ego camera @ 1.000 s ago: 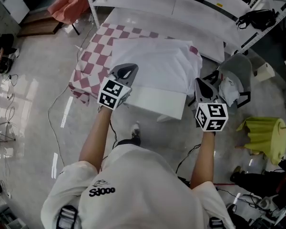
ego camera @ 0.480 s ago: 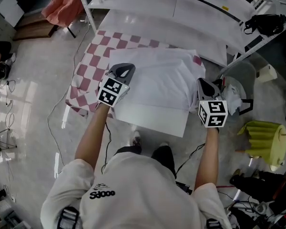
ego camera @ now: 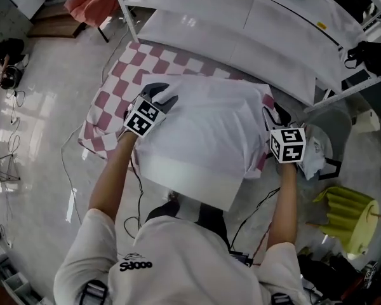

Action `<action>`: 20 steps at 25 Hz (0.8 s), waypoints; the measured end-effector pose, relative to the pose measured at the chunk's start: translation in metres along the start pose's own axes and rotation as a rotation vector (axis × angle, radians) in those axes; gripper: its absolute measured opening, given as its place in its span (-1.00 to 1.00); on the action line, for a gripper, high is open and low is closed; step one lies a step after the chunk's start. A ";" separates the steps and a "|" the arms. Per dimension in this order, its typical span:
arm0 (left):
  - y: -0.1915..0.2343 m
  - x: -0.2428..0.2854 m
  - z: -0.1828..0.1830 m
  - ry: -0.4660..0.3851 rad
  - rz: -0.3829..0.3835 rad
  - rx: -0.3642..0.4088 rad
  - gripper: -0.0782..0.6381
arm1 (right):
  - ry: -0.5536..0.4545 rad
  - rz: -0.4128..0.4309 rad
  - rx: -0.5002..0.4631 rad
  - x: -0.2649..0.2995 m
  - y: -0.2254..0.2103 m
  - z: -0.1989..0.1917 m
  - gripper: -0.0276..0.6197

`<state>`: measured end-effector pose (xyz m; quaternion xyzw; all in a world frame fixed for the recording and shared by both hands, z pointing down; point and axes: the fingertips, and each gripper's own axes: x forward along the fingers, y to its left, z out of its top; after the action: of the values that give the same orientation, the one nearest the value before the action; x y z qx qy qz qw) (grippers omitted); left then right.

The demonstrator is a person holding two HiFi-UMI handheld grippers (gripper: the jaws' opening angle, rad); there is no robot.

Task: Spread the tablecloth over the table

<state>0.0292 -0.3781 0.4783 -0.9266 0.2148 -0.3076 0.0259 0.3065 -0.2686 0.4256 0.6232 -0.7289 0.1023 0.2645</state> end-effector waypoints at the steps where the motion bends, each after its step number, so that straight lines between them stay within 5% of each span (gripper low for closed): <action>1: 0.003 0.010 -0.003 0.018 -0.005 0.000 -0.23 | 0.022 0.025 -0.016 0.015 -0.007 -0.004 -0.36; 7: 0.028 0.077 -0.021 0.110 -0.017 -0.036 -0.18 | 0.121 0.131 -0.075 0.094 -0.054 -0.041 -0.27; 20: 0.066 0.191 -0.081 0.280 -0.058 -0.034 -0.15 | 0.279 0.188 0.023 0.207 -0.127 -0.138 -0.11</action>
<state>0.0944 -0.5104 0.6385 -0.8806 0.1946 -0.4311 -0.0288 0.4467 -0.4052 0.6247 0.5349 -0.7390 0.2205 0.3451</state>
